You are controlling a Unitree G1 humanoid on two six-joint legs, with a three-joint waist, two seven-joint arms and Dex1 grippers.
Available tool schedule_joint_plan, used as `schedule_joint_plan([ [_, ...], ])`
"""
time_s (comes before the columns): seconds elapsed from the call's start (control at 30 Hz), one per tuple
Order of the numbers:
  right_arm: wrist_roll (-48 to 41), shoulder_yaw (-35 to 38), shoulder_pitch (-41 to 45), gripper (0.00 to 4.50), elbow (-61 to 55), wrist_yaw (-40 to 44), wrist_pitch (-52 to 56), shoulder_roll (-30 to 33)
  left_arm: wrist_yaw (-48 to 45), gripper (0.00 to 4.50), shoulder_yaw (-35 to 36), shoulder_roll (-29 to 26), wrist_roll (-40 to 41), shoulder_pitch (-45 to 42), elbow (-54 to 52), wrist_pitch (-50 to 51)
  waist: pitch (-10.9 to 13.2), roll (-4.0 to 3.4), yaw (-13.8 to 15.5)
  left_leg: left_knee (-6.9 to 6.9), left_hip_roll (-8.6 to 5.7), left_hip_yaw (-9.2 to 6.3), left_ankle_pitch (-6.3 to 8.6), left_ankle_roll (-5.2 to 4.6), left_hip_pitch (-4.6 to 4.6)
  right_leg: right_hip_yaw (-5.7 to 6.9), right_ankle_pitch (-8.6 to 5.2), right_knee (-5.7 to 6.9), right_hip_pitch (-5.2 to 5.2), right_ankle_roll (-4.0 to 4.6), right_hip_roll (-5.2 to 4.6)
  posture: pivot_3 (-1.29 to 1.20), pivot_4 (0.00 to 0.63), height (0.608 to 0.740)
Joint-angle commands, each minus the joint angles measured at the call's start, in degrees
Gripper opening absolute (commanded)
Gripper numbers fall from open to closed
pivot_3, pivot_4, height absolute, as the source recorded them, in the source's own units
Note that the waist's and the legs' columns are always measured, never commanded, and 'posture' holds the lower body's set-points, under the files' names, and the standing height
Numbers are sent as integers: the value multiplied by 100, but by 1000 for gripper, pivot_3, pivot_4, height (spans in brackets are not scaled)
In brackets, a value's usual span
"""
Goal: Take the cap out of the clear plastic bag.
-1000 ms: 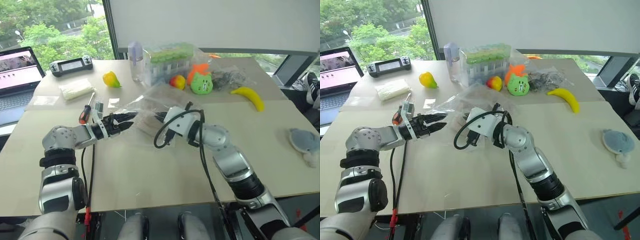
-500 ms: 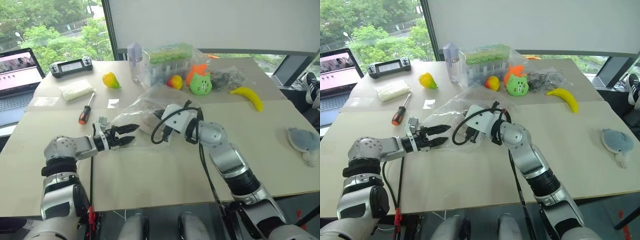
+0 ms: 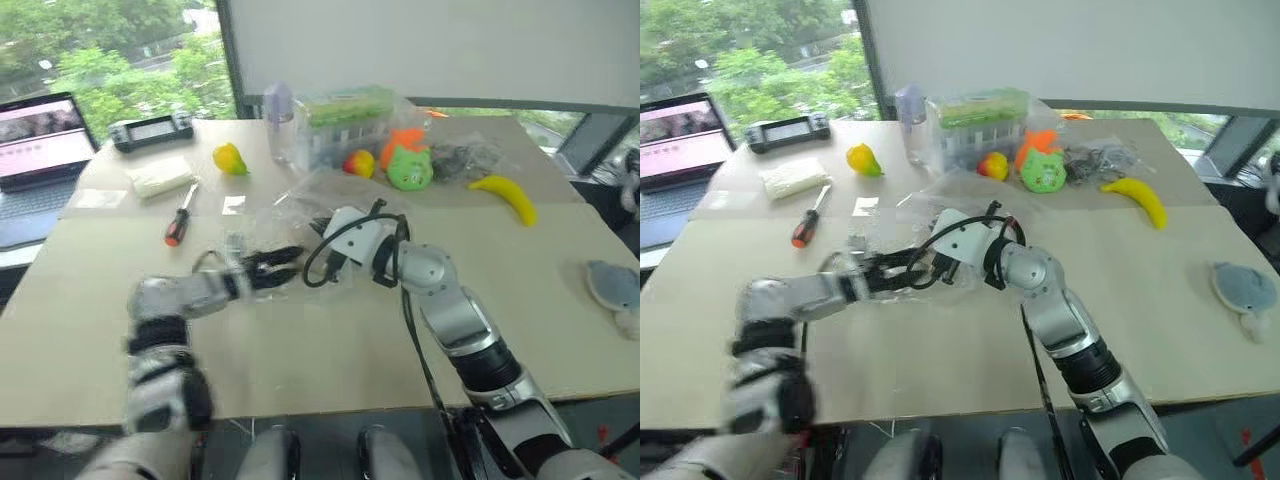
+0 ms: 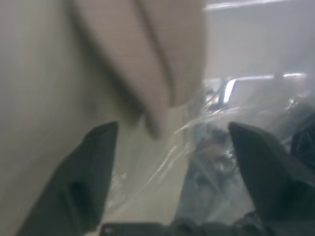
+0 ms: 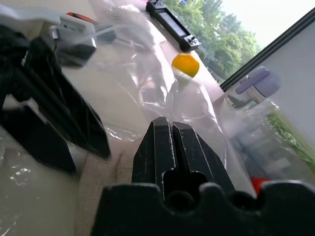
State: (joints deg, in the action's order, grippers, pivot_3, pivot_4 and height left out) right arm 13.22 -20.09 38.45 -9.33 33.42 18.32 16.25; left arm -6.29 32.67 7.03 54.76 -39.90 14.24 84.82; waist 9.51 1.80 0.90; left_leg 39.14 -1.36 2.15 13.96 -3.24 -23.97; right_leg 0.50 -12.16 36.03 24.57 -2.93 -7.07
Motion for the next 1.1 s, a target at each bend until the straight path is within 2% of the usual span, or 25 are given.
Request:
schedule_joint_plan([
  [0.03,34,143,-51,0,-332,-73,3,110,1843,2073,580,1506,753,-197,-1362,-155,-6,19,-191,5,10,15,-21,36,-28,-34,31,16,41,14,44,0,150,738],
  [0.23,28,141,-75,0,-384,-89,46,151,2901,100,156,1498,1865,38,-1335,-661,-9,13,-162,-19,21,21,-41,64,-22,-41,35,0,49,20,63,0,150,738],
  [0.27,29,144,-83,0,-392,-88,52,151,3032,31,58,1444,2071,99,-1345,-744,-9,13,-160,-18,20,22,-42,63,-23,-42,35,0,47,20,63,0,150,738],
  [0.57,28,140,-118,0,-440,-80,58,145,3895,31,-959,691,3543,615,-1414,-1589,-9,13,-142,-19,13,22,-43,54,-27,-40,36,1,43,19,61,0,150,738],
  [0.9,-1,138,-119,0,-441,-71,58,164,4177,31,-1661,199,4266,938,-1561,-2208,-9,13,-140,-16,11,23,-46,51,-21,-39,35,-16,34,19,64,0,150,738],
  [1.03,-9,140,-137,0,-458,-69,68,170,4201,961,-1808,-29,4473,1020,-1597,-2322,-9,13,-145,-16,11,23,-46,50,-20,-38,35,-15,33,19,65,0,150,738],
  [1.1,-12,140,-137,0,-445,-65,57,172,4193,1722,-1852,-198,4519,1035,-1596,-2391,-9,13,-143,-16,11,23,-46,50,-20,-38,35,-16,32,19,65,0,150,738],
])
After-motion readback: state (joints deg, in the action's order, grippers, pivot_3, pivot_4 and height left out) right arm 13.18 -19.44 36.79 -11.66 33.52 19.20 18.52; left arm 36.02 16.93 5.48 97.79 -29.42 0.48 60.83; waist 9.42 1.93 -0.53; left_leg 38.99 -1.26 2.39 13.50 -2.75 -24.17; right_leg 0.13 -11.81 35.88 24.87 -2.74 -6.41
